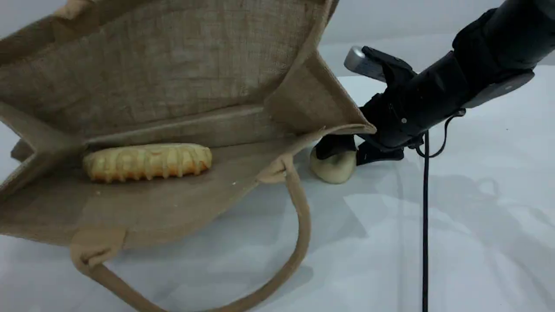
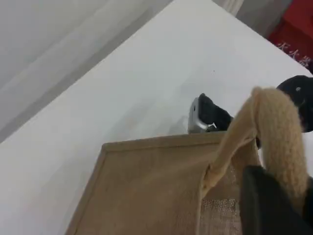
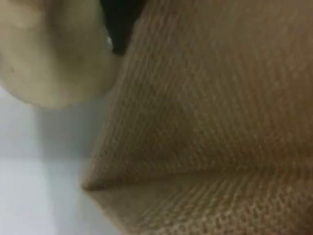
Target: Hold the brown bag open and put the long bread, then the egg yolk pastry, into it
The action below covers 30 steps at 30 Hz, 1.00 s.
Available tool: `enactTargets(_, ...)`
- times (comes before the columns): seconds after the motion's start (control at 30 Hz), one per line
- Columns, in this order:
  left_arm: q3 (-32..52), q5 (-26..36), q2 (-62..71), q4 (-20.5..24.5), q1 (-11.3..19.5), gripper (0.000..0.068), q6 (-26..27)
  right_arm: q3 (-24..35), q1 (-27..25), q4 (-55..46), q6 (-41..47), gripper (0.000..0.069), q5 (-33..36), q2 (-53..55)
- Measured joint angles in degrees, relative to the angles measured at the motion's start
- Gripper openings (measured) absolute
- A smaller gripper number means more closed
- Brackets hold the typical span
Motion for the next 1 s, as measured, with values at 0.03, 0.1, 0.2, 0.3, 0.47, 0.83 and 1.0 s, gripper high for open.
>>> enactTargets(0.03, 0.0, 0.0, 0.0, 0.0, 0.0, 0.0083, 0.0, 0.0, 0.0, 0.0, 0.0, 0.0472, -0.1, 0.0)
enactTargets(0.1, 0.0, 0.0, 0.0, 0.1, 0.0, 0.0083, 0.0, 0.0, 0.0, -0.1, 0.0, 0.0432, -0.1, 0.0)
enactTargets(0.2, 0.1, 0.0, 0.0, 0.1, 0.0, 0.0083, 0.0, 0.0, 0.0, -0.1, -0.1, 0.0338, -0.1, 0.0)
enactTargets(0.3, 0.1, 0.0, 0.0, 0.1, 0.0, 0.0083, 0.0, 0.0, 0.0, -0.3, -0.1, 0.0232, -0.1, 0.0)
enactTargets(0.47, 0.1, -0.1, 0.0, 0.1, 0.0, 0.0083, 0.4, 0.0, 0.0, -1.8, -0.4, 0.0094, 0.1, 0.0)
enactTargets(0.83, 0.1, 0.9, 0.0, 0.1, 0.0, 0.0083, 0.4, 0.0, -8.8, -21.4, 15.2, 0.0057, 1.9, -5.2)
enactTargets(1.0, 0.1, 0.9, 0.1, 0.1, 0.0, 0.0083, 0.5, 0.0, -18.5, -27.4, 22.4, 0.0057, 9.9, -13.6)
